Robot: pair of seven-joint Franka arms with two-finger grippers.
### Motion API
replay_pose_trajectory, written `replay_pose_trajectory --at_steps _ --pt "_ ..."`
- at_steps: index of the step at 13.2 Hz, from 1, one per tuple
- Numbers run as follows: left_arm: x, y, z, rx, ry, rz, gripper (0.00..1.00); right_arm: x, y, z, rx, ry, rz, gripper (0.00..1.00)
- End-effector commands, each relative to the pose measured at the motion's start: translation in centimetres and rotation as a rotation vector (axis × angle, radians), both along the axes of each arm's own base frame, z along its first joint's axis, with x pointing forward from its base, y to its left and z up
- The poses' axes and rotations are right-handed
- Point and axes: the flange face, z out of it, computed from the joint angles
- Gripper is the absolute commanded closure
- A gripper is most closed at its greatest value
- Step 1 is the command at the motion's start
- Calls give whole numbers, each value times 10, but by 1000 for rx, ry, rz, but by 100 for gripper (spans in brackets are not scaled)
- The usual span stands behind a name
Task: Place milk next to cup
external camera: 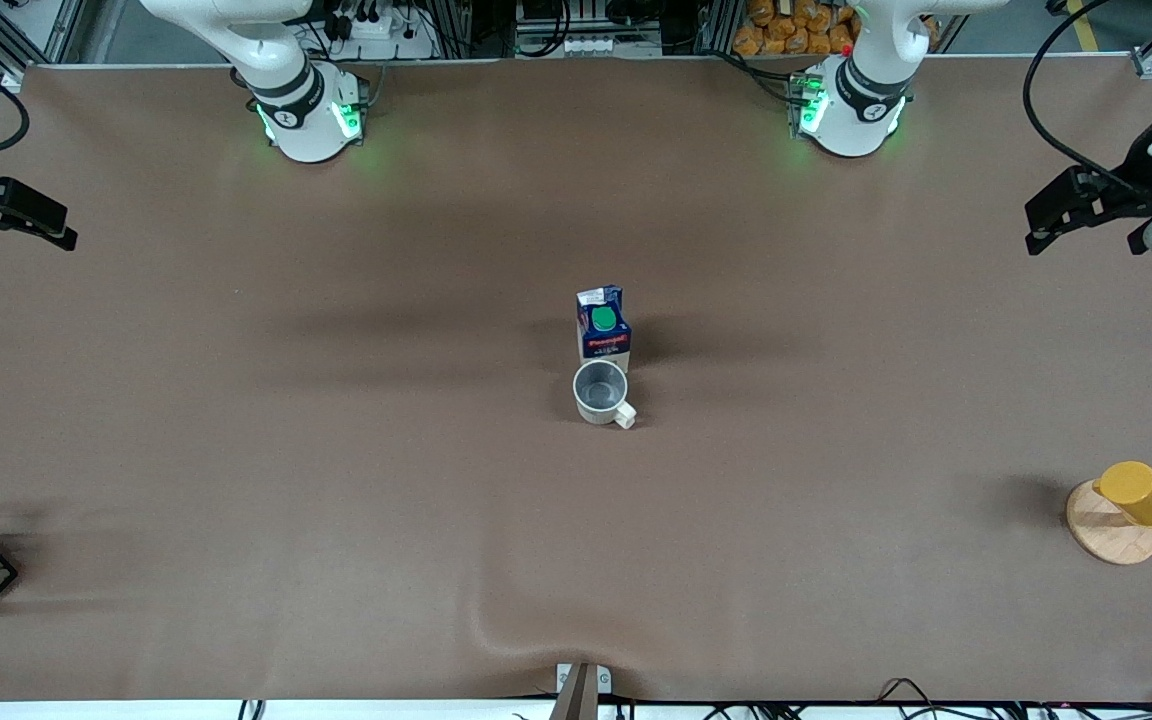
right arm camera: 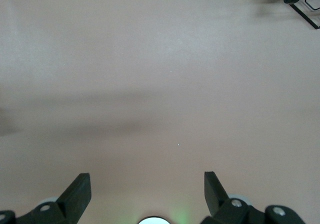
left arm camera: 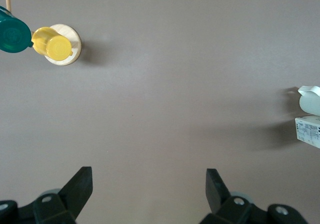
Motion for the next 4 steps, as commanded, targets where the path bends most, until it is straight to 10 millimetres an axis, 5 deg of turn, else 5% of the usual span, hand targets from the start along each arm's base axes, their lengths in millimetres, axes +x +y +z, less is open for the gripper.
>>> replay_pose_trajectory --at_steps 1,4 --pt "5 2 3 -14 -3 15 0 0 1 3 -2 -5 -11 0" --pt "7 8 0 -14 2 28 0 0 0 3 -2 -4 -12 0"
